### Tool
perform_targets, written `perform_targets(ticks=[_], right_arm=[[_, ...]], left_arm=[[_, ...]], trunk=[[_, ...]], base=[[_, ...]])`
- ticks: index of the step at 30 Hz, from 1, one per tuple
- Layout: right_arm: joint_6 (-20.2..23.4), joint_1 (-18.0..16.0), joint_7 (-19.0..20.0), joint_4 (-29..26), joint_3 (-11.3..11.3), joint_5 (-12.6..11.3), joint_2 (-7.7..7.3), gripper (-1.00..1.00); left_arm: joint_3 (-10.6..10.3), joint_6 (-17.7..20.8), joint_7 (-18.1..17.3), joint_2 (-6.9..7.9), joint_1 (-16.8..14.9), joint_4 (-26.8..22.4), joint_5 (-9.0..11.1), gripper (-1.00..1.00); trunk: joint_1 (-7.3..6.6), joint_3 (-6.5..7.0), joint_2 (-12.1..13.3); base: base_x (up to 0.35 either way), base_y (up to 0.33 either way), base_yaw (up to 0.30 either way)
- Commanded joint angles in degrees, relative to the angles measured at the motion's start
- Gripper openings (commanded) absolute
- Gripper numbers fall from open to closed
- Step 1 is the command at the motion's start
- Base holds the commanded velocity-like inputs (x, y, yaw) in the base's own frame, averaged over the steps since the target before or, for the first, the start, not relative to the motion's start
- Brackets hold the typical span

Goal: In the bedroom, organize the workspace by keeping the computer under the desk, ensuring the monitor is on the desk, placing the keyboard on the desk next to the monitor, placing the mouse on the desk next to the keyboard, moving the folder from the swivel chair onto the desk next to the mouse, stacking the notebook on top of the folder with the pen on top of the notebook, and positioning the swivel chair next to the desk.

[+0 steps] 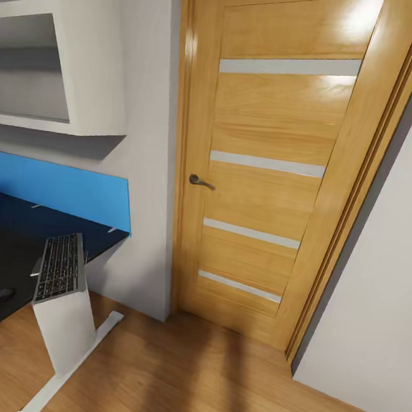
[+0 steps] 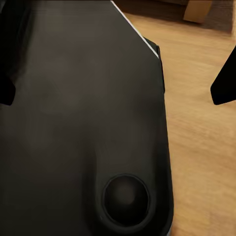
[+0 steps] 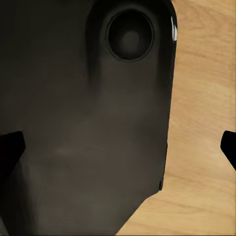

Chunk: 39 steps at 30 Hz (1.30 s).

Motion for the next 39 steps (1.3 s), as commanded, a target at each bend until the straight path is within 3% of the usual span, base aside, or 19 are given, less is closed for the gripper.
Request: perform_targets(ticks=[1,9,20,31,32,36,39], right_arm=[[0.0,0.0,0.0,0.0,0.0,0.0,0.0,1.0],[1.3,-1.2,-0.2,0.3,0.3,0.1,1.67,1.0],[-0.3,-1.3,-0.3,0.6,0.2,-0.1,1.94,1.0],[-3.8,-1.2,-0.4,1.3,0.1,-0.3,2.77,1.0],[-18.3,-1.2,-0.4,1.2,0.1,-0.3,2.79,1.0],[-22.4,-1.2,-0.4,1.2,0.1,-0.4,2.8,1.0],[-28.1,-1.3,-0.4,1.2,0.1,-0.3,2.9,1.0]], left_arm=[[0.0,0.0,0.0,0.0,0.0,0.0,0.0,1.0],[-0.1,-0.2,-0.3,-2.38,-0.6,-1.2,0.1,1.0],[0.1,-0.2,-0.3,-2.54,-0.6,-1.2,0.1,1.0],[0.1,-0.2,-0.3,-2.51,-0.6,-1.4,0.1,1.0],[0.1,-0.2,-0.3,-2.49,-0.6,-1.8,0.1,1.0],[0.1,-0.3,-0.3,-2.47,-0.6,-3.4,0.1,1.0],[0.1,-0.2,-0.2,-2.18,-0.6,-5.6,0.1,1.0]], trunk=[[0.0,-0.03,0.0],[-1.75,1.41,3.2],[-4.17,3.39,7.6],[-6.59,5.39,12.0],[-6.8,5.59,12.4],[-7.68,6.41,14.0],[-8.34,7.04,15.2]], base=[[0.0,0.0,0.0],[0.0,0.0,0.0],[0.0,0.0,0.018],[0.0,0.0,0.248],[0.0,0.0,0.27],[0.0,0.0,0.271],[0.0,0.0,0.272]])
